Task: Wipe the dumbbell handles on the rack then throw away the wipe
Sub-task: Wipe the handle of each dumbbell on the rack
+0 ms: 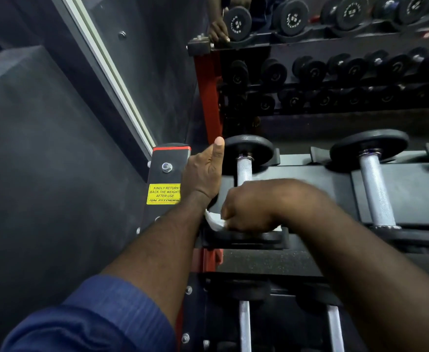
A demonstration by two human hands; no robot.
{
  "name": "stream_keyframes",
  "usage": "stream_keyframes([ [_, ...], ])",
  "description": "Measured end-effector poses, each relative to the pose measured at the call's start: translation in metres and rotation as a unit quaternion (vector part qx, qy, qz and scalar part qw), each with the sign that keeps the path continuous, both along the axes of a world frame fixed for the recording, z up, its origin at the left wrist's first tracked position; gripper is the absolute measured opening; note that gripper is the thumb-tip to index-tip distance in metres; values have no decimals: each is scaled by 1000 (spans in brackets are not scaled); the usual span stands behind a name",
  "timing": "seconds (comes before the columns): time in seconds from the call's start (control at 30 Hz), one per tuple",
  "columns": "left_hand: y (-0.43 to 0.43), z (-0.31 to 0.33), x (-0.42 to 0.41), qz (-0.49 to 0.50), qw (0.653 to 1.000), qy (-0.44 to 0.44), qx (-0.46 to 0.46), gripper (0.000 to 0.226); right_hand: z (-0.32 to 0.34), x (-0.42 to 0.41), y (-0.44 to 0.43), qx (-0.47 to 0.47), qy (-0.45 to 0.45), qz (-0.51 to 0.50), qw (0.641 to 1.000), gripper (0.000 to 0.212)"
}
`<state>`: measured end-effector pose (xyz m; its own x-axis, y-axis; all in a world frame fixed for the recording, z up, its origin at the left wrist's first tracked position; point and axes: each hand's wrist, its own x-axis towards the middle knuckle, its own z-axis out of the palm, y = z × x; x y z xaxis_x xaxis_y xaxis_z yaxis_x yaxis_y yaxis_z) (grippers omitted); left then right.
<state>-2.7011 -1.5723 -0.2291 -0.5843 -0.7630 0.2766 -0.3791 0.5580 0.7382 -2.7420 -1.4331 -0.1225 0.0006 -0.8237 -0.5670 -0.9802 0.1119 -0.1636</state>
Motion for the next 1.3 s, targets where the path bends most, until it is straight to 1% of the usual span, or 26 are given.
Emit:
stream_keyframes([
  [0.03,-1,0,-1,-1,1000,-2,-3,46,-2,-8,8,-31,-48,-28,998,20],
  [0.07,-1,-1,-1,0,1000,-4,-5,44,-5,-16,17,-59,-124,-78,987,21],
  [0.13,0,0,0,3,1000,-6,-7,49,-11,-28,34,-74,-288,-197,934,18],
  [0.17,0,1,-1,6,1000,-6,-9,51,-13,-34,42,-70,-337,-243,907,18],
  [0.2,-1,0,-1,7,1000,-4,-9,53,-17,-40,47,-72,-351,-276,892,20],
  [0.23,-1,-1,-1,6,1000,-4,-9,55,-21,-45,53,-77,-338,-299,889,22],
  [0.3,0,0,-1,6,1000,-8,-6,52,-30,-56,59,-94,-246,-323,909,24],
  [0.33,1,1,-1,7,1000,-7,-5,51,-36,-59,61,-100,-216,-332,912,26],
  [0.37,1,1,-1,7,1000,-7,-7,53,-42,-57,62,-103,-218,-341,909,32],
  [0.43,2,1,-1,11,1000,-9,-10,58,-59,-46,61,-99,-301,-366,875,41],
  [0.5,2,0,-1,12,1000,-4,-9,58,-71,-39,59,-104,-376,-393,833,35],
  [0.57,2,0,-1,10,1000,-1,-4,54,-73,-43,62,-109,-427,-414,797,26],
  [0.63,1,0,-1,14,1000,0,-4,54,-74,-45,63,-108,-445,-420,784,21],
  [0.77,3,3,-1,15,1000,-1,-2,59,-70,-37,54,-83,-399,-361,839,12],
  [0.8,3,4,-1,13,1000,-4,-1,58,-67,-39,55,-83,-395,-361,841,12],
  [0.87,3,3,-1,11,1000,-8,-2,54,-66,-45,58,-92,-424,-394,810,20],
  [0.9,2,3,-1,11,1000,-10,-5,54,-66,-46,58,-99,-433,-406,798,17],
  [0.93,1,2,-1,13,1000,-12,-11,54,-66,-44,56,-103,-428,-405,801,14],
  [1.0,1,1,-1,15,1000,-14,-14,56,-66,-37,54,-102,-368,-384,841,13],
  [1.07,1,1,-2,15,1000,-11,-4,60,-53,-34,54,-117,-248,-359,892,25],
  [1.1,1,0,-2,13,1000,-13,-4,61,-43,-35,55,-142,-195,-349,906,29],
  [1.17,0,-3,-3,8,1000,-10,2,59,-23,-33,53,-234,-157,-326,903,19],
  [1.2,-2,-3,-3,6,1000,-11,7,60,-19,-31,48,-293,-149,-296,897,8],
  [1.23,-3,-3,-4,4,1000,-14,12,64,-19,-28,42,-331,-133,-259,897,5],
  [1.27,-4,-4,-5,3,1000,-19,17,69,-23,-27,37,-339,-118,-216,908,13],
  [1.3,-6,-5,-4,3,1000,-24,21,71,-28,-26,32,-321,-108,-168,926,19],
])
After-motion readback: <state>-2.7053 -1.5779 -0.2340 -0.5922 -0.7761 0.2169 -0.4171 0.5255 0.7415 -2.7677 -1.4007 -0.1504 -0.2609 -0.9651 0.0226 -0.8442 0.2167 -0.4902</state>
